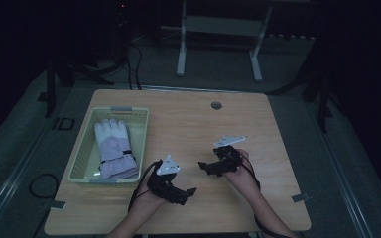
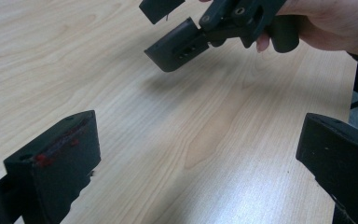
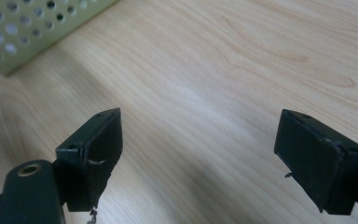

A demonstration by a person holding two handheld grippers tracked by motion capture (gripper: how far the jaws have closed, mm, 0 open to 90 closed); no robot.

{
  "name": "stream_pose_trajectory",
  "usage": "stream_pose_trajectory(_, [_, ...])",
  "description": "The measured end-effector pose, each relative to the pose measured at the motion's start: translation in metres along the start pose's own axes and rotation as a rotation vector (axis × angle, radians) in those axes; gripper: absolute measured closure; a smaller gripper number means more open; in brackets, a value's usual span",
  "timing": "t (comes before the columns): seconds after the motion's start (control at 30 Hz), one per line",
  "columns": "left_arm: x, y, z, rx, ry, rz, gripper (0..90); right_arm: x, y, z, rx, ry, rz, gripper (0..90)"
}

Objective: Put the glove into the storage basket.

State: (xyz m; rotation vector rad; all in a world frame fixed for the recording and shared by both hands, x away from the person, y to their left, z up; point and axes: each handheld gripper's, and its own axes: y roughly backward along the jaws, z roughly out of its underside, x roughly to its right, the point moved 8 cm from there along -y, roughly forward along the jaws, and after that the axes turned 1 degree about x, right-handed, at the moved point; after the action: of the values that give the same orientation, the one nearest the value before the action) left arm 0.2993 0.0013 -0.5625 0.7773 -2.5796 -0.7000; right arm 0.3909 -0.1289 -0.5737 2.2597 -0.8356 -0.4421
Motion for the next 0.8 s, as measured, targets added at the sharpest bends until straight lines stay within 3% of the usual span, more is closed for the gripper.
stream_pose_trajectory(0.1, [0.003,-0.007,0.003,-0.015,-0.009,0.008,0.0,0.003,0.002,0.009,0.007,-0.008,-0.012,15.1])
stream_pose_trajectory(0.27, [0.008,-0.017,0.008,-0.048,-0.033,0.014,0.0,0.011,0.007,0.021,0.025,-0.005,0.007,16.3])
stream_pose_trajectory(0.33, [0.01,-0.022,0.011,-0.052,-0.02,0.022,0.0,0.014,0.01,0.024,0.033,-0.017,0.007,16.3])
stream_pose_trajectory(0.53, [0.014,-0.034,0.015,-0.05,-0.004,0.044,0.0,0.022,0.019,0.037,0.025,-0.015,0.021,16.3])
stream_pose_trajectory(0.63, [0.016,-0.039,0.017,-0.054,-0.019,0.038,0.0,0.024,0.024,0.045,0.036,-0.009,0.019,16.4])
stream_pose_trajectory(0.8, [0.023,-0.046,0.017,-0.035,-0.017,0.067,0.0,0.03,0.034,0.055,0.067,0.009,0.032,16.4])
